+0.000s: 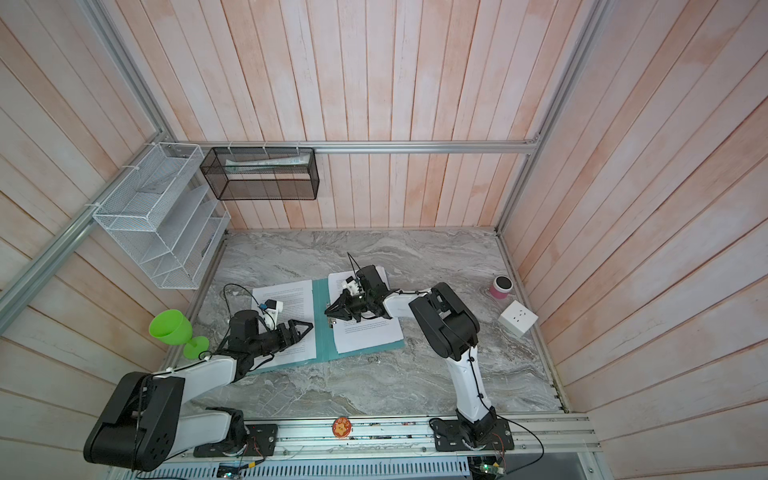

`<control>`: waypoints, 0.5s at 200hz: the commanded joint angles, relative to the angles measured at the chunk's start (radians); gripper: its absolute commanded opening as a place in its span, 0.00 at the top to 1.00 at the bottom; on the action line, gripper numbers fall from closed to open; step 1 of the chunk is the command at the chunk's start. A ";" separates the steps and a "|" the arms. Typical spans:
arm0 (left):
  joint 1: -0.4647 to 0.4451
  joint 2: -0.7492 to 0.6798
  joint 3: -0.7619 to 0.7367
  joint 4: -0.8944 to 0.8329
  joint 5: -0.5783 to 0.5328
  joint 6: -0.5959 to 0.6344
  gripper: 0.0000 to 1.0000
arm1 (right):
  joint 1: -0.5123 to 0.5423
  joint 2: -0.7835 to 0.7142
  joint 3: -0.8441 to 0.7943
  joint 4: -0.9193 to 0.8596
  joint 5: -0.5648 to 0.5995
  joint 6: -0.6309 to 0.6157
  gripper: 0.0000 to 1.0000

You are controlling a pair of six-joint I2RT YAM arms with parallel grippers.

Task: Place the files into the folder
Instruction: 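Press the clip lever down with the right gripper to close the clip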

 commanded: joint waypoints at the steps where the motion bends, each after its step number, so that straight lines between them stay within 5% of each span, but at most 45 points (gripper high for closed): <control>1: 0.006 0.016 0.003 0.008 0.017 0.004 0.16 | 0.006 0.028 0.013 0.009 -0.023 -0.010 0.92; 100: 0.009 0.138 0.028 0.016 -0.006 0.016 0.17 | 0.006 0.021 -0.059 -0.046 -0.005 -0.055 0.96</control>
